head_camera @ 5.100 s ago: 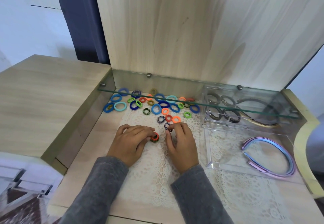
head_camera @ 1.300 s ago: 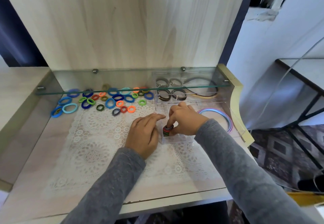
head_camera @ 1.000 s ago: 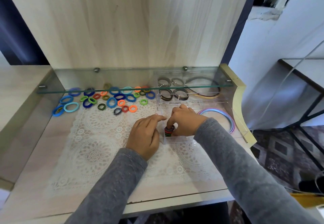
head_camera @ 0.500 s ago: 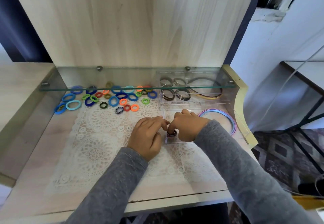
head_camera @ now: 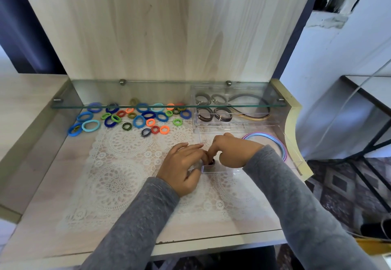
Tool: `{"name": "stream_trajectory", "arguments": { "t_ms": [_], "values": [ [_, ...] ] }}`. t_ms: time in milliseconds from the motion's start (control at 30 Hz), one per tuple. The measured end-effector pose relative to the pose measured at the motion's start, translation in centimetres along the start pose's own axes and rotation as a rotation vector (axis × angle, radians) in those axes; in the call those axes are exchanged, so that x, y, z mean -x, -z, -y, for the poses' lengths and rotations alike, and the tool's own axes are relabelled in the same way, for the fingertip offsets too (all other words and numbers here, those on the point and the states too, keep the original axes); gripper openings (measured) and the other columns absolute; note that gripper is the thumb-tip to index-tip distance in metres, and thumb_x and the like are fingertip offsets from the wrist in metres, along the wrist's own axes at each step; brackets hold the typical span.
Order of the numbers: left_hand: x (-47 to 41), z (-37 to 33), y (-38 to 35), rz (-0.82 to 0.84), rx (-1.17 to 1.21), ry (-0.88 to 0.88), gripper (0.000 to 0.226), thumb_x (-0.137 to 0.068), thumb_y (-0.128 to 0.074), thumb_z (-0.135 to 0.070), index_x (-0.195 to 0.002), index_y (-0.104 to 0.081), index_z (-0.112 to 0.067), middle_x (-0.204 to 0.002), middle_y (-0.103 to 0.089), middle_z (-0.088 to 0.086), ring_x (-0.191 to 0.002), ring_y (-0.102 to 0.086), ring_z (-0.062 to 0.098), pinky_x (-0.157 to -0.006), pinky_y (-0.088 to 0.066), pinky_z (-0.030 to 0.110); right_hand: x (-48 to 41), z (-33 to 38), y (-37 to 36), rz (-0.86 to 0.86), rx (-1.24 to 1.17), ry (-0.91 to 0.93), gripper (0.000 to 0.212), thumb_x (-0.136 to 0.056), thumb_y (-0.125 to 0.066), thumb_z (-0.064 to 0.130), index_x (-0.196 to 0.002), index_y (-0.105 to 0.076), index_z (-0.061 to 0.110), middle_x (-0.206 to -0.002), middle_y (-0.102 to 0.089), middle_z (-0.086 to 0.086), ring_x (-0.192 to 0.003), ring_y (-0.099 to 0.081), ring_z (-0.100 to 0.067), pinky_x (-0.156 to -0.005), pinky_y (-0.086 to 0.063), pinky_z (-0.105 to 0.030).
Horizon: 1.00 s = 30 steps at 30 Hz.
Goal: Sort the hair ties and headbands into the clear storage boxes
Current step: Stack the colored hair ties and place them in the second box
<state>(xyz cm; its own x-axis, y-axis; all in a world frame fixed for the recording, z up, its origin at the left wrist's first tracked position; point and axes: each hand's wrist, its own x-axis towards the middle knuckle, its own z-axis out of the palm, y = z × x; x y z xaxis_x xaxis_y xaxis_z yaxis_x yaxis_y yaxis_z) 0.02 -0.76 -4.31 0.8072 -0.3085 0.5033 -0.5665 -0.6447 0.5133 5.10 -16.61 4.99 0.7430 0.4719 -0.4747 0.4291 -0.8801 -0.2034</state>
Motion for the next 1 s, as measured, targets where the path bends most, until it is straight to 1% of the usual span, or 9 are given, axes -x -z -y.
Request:
{"name": "stream_trajectory", "arguments": {
  "t_ms": [133, 200, 367, 433, 533, 600, 733, 833, 1000],
  "values": [
    [-0.1, 0.0, 0.0, -0.002, 0.006, -0.014, 0.037, -0.065, -0.036, -0.021, -0.089, -0.064, -0.019, -0.105, -0.067, -0.013, -0.122, -0.053, 0.01, -0.105, -0.033, 0.036, 0.5, -1.0, -0.2, -0.259, -0.313, 0.071, 0.047, -0.075, -0.037, -0.013, -0.089, -0.071, 0.015, -0.101, -0.059, -0.001, -0.096, -0.051, -0.015, -0.084, -0.043, -0.028],
    [-0.2, -0.1, 0.1, -0.011, 0.011, -0.022, 0.036, -0.065, -0.037, -0.021, -0.089, -0.064, -0.017, -0.108, -0.067, -0.009, -0.12, -0.054, 0.012, -0.103, -0.035, 0.033, 0.5, -1.4, -0.6, -0.334, -0.339, 0.032, 0.042, -0.075, -0.038, -0.012, -0.082, -0.071, 0.013, -0.096, -0.062, -0.002, -0.092, -0.055, -0.017, -0.08, -0.045, -0.027],
    [-0.1, -0.2, 0.2, -0.039, 0.012, 0.021, 0.039, -0.064, -0.04, -0.023, -0.096, -0.062, -0.017, -0.113, -0.064, -0.008, -0.12, -0.052, 0.012, -0.101, -0.035, 0.031, 0.0, -1.4, -1.7, -0.313, -0.25, -0.044, 0.036, -0.078, -0.045, -0.002, -0.078, -0.074, 0.019, -0.086, -0.056, 0.006, -0.092, -0.054, -0.017, -0.082, -0.048, -0.032],
    [-0.2, -0.2, 0.1, -0.022, -0.039, 0.038, 0.041, -0.066, -0.042, -0.027, -0.103, -0.061, -0.02, -0.12, -0.061, -0.01, -0.126, -0.047, 0.012, -0.104, -0.032, 0.033, -0.1, -1.4, -1.8, -0.329, -0.24, -0.048, 0.035, -0.08, -0.046, 0.0, -0.075, -0.073, 0.022, -0.089, -0.056, 0.005, -0.094, -0.052, -0.017, -0.083, -0.048, -0.034],
    [-0.2, 0.0, -0.2, 0.045, -0.18, 0.071, 0.044, -0.073, -0.046, -0.041, -0.114, -0.057, -0.029, -0.135, -0.05, -0.014, -0.137, -0.034, 0.011, -0.11, -0.023, 0.034, 0.0, -1.4, -1.9, -0.357, -0.24, -0.053, 0.036, -0.081, -0.047, 0.002, -0.071, -0.073, 0.025, -0.096, -0.059, 0.001, -0.1, -0.049, -0.018, -0.086, -0.047, -0.038],
    [-0.1, 0.1, -0.6, 0.076, -0.25, 0.082, 0.045, -0.075, -0.049, -0.048, -0.116, -0.055, -0.033, -0.141, -0.044, -0.014, -0.141, -0.027, 0.011, -0.112, -0.017, 0.034, 0.1, -1.3, -2.0, -0.366, -0.234, -0.055, 0.037, -0.081, -0.046, 0.002, -0.072, -0.074, 0.025, -0.1, -0.06, 0.0, -0.102, -0.048, -0.018, -0.088, -0.047, -0.039],
    [-0.1, 0.3, -0.9, 0.099, -0.296, 0.089, 0.042, -0.071, -0.054, -0.05, -0.11, -0.058, -0.035, -0.144, -0.041, -0.012, -0.143, -0.023, 0.014, -0.113, -0.011, 0.034, 0.2, -1.5, -2.1, -0.363, -0.199, -0.066, 0.04, -0.08, -0.045, 0.003, -0.077, -0.076, 0.027, -0.105, -0.06, 0.001, -0.107, -0.046, -0.019, -0.091, -0.046, -0.041],
    [-0.1, 0.3, -0.9, 0.102, -0.291, 0.089, 0.044, -0.07, -0.053, -0.049, -0.112, -0.057, -0.034, -0.145, -0.04, -0.012, -0.143, -0.022, 0.014, -0.113, -0.01, 0.034, 0.3, -1.7, -2.2, -0.366, -0.207, -0.09, 0.044, -0.078, -0.041, 0.002, -0.079, -0.074, 0.031, -0.107, -0.061, 0.001, -0.107, -0.047, -0.018, -0.09, -0.046, -0.04],
    [-0.2, -0.1, -0.5, 0.04, -0.274, 0.103, 0.052, -0.069, -0.052, -0.046, -0.119, -0.053, -0.031, -0.142, -0.043, -0.011, -0.141, -0.027, 0.014, -0.114, -0.014, 0.033, 0.0, -1.5, -2.7, -0.365, -0.186, -0.065, 0.043, -0.081, -0.042, 0.002, -0.096, -0.073, 0.028, -0.108, -0.06, 0.001, -0.106, -0.048, -0.019, -0.092, -0.045, -0.037]
  ]
}}
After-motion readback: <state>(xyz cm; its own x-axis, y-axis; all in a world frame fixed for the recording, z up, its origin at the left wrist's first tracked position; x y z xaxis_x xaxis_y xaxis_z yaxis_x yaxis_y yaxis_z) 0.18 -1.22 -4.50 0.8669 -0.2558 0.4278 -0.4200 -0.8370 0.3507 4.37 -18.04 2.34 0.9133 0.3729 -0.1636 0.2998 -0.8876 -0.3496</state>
